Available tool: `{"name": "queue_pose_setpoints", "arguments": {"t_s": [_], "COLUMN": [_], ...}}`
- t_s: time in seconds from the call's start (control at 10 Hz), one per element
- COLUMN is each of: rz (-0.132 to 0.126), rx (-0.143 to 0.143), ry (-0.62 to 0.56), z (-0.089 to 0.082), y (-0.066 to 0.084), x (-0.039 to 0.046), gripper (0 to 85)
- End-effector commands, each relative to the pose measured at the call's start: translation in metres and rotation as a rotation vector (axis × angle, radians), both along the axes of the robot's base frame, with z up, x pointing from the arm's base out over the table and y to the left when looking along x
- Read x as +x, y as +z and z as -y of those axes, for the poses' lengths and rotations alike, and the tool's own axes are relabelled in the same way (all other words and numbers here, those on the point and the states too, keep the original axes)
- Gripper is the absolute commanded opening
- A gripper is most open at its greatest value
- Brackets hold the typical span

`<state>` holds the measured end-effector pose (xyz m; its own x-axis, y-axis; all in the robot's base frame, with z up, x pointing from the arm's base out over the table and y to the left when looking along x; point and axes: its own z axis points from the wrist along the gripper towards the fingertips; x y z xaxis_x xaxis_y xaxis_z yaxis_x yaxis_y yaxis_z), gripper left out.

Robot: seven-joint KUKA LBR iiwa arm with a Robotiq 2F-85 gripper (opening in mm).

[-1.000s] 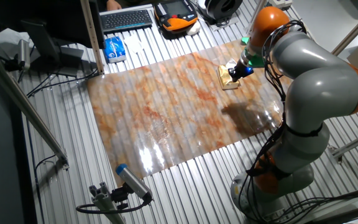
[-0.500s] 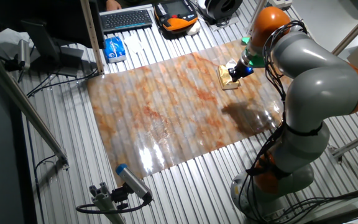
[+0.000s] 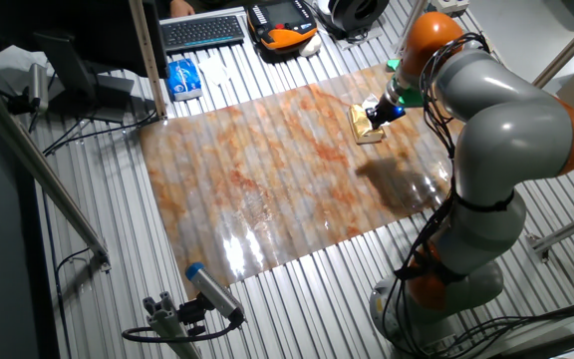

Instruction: Pull out a napkin

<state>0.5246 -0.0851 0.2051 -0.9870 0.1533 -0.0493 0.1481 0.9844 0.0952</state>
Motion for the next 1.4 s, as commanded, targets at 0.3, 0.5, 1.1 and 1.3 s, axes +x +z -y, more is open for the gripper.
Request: {"name": "queue_pose_setpoints", "arguments": {"t_s": [0.3, 0.5, 1.1, 1.3], "rz": [-0.012, -0.010, 0.005, 0.004], "rx": [0.006, 0.006, -0.049, -0.059], "ry": [0.018, 0.028, 0.029, 0.026], "z": [0.011, 0.014, 0.014, 0.012], "y": [0.000, -0.002, -0.003, -0.002], "x": [0.0195, 0.0267, 0.0455, 0.0506], "gripper": [0.0, 0.0, 0.0, 0.0]}}
